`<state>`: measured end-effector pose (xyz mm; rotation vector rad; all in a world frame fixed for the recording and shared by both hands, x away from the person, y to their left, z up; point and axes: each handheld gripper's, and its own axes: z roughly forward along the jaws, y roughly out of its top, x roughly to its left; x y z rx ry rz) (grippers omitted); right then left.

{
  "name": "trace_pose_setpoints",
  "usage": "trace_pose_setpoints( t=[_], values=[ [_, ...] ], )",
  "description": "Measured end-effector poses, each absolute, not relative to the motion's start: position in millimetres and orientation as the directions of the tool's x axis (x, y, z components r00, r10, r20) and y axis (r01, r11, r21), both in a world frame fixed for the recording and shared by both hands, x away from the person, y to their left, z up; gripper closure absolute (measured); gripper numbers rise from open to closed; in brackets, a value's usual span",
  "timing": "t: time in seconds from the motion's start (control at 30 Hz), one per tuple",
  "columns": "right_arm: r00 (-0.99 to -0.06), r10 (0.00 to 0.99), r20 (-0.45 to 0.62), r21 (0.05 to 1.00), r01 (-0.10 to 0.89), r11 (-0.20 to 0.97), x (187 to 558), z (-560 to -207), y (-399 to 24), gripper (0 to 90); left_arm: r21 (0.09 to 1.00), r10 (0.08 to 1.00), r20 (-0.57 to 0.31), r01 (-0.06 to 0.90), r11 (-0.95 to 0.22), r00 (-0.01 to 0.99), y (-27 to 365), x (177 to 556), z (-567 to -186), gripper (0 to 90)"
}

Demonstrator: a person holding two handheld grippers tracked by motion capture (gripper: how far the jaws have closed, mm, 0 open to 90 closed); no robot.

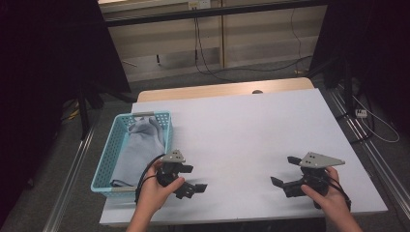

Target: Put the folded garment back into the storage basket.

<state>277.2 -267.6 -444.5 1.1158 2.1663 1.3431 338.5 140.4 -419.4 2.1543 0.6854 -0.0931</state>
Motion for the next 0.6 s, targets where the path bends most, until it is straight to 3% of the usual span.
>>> trace_pose_setpoints(
  t=[0.6],
  values=[
    [-0.625, 0.772, 0.114, 0.87, 0.438, 0.226, 277.7, -446.5, -275.1, 3.0, 0.719, 0.444, -0.294, 0.502, -0.481, 0.846, 140.8, 338.9, -417.2, 8.0]
  ],
)
